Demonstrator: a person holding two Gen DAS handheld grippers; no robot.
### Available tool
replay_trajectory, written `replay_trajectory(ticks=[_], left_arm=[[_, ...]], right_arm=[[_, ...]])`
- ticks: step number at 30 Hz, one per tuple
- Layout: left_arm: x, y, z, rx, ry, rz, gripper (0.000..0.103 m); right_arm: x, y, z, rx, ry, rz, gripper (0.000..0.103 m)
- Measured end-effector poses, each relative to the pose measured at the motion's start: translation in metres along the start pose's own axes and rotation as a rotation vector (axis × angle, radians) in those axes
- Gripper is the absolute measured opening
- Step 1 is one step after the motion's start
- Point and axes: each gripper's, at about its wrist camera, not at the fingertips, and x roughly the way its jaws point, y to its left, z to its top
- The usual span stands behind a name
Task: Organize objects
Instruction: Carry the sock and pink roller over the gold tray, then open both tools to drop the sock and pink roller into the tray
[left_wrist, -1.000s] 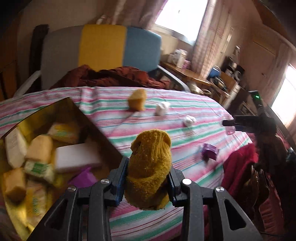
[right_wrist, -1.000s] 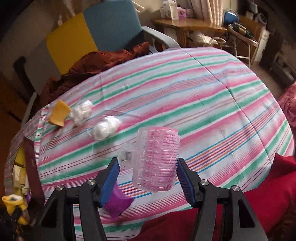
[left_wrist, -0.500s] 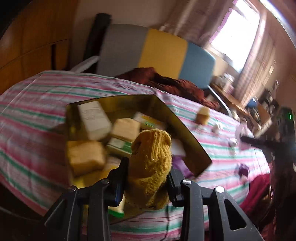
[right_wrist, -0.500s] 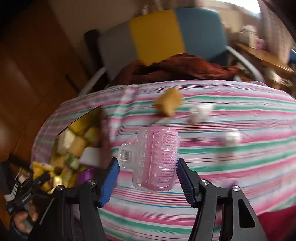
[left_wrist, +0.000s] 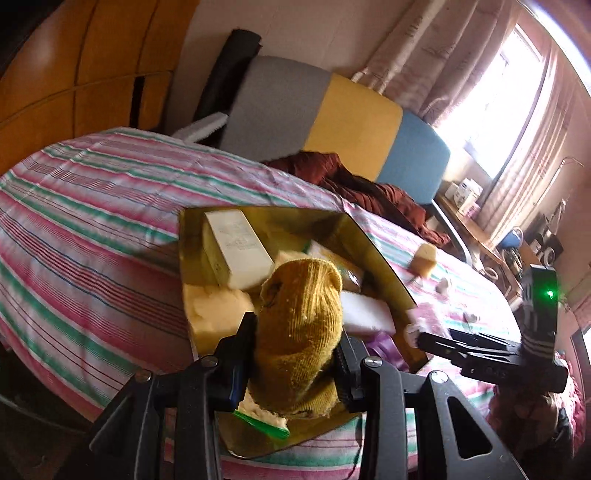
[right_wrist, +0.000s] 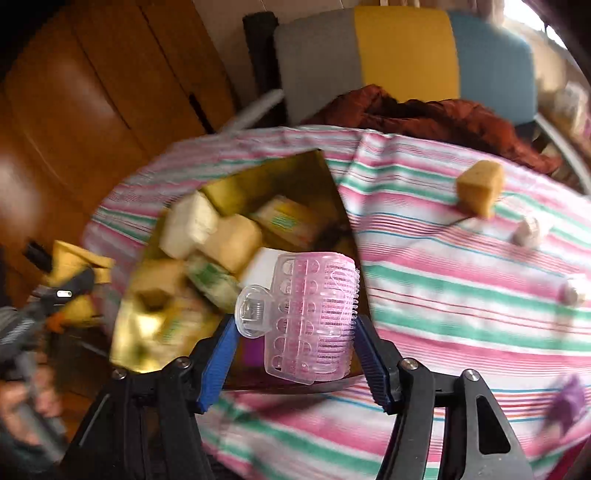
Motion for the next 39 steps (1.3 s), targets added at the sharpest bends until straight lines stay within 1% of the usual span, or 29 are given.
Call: replay_trajectory(ticks=[1, 4, 5, 6, 12, 16, 18, 21, 23, 25, 30, 34, 39], left_arm=[[0.002, -0.002, -0.002, 0.001, 0.007, -0.006, 0.037], [0.010, -0.009, -0.006, 0.014, 0.025, -0.016, 0.037], [0.012, -0.011, -0.007, 0.018, 0.030, -0.017, 0.037], [0.015, -0.013, -0.008, 0.023, 0.035, -0.017, 0.037], [0.034, -0.029, -0.017, 0.052, 0.077, -0.023, 0.038], [0.040, -0.038, -0.017, 0.067, 0.085, -0.023, 0.048], [0.039, -0.039, -0.017, 0.067, 0.079, -0.023, 0.052], [0.038, -0.036, -0.016, 0.051, 0.077, -0.006, 0.053], [0.038, -0.030, -0.015, 0.034, 0.078, 0.018, 0.053], [0.036, -0.026, -0.015, 0.033, 0.067, 0.064, 0.053], [0.024, -0.024, -0.013, 0.060, 0.007, 0.164, 0.053], [0.011, -0.031, -0.012, 0.107, -0.062, 0.225, 0.053], [-0.002, -0.040, -0.011, 0.154, -0.132, 0.273, 0.053]], right_arm=[[0.004, 0.000, -0.002, 0.002, 0.011, 0.013, 0.065], [0.008, -0.004, -0.005, 0.012, 0.015, -0.016, 0.068], [0.009, -0.007, -0.006, 0.026, 0.017, -0.010, 0.073], [0.011, -0.010, -0.006, 0.038, 0.017, -0.003, 0.074], [0.006, -0.011, -0.011, 0.064, -0.003, 0.024, 0.075], [0.000, -0.010, -0.014, 0.067, -0.019, 0.027, 0.077], [-0.003, -0.011, -0.015, 0.078, -0.030, 0.026, 0.083], [-0.005, -0.013, -0.017, 0.090, -0.038, 0.028, 0.083], [-0.005, -0.012, -0.018, 0.091, -0.041, 0.026, 0.083], [-0.005, -0.010, -0.020, 0.088, -0.041, 0.026, 0.084], [-0.005, -0.002, -0.024, 0.057, -0.061, -0.007, 0.086], [-0.011, 0.009, -0.026, 0.008, -0.107, -0.058, 0.087], [-0.023, 0.022, -0.026, -0.044, -0.176, -0.111, 0.094]])
